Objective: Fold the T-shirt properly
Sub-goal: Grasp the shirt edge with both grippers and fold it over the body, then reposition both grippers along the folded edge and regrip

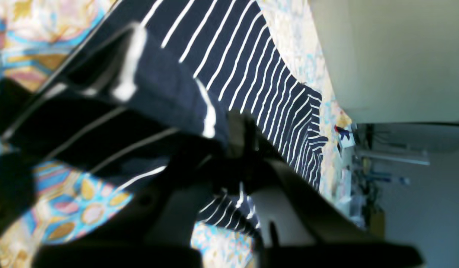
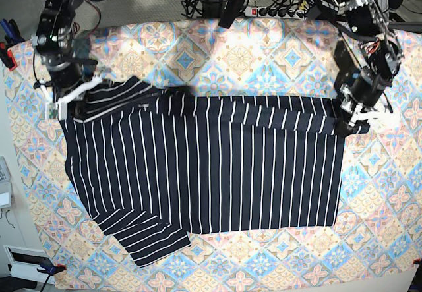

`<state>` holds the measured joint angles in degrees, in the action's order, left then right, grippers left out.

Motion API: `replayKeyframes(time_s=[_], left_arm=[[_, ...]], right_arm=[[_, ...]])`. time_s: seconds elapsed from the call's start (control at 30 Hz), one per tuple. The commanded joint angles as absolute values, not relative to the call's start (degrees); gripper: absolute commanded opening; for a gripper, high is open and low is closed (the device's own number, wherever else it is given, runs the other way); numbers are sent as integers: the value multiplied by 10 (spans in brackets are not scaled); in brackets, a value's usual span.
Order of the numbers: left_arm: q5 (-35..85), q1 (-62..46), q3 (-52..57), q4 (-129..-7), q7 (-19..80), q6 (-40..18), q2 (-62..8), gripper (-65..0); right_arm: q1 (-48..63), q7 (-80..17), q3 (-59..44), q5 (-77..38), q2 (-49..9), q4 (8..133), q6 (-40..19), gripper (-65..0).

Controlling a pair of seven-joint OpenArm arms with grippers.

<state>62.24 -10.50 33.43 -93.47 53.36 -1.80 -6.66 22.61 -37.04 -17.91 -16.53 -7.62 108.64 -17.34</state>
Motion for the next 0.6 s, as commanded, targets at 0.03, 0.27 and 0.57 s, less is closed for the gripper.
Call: replayKeyframes(time_s=[0.03, 0.27, 0.57], left_arm=[[629, -87, 335, -902, 532, -22, -72, -650], [605, -64, 335, -832, 503, -22, -73, -650], [504, -21, 335, -830, 503, -22, -58, -650]], right_arm=[[191, -368, -183, -168, -81, 1090, -173, -650], [120, -373, -181, -168, -94, 1025, -173, -650], [37, -370, -180, -167, -94, 917, -173, -649]])
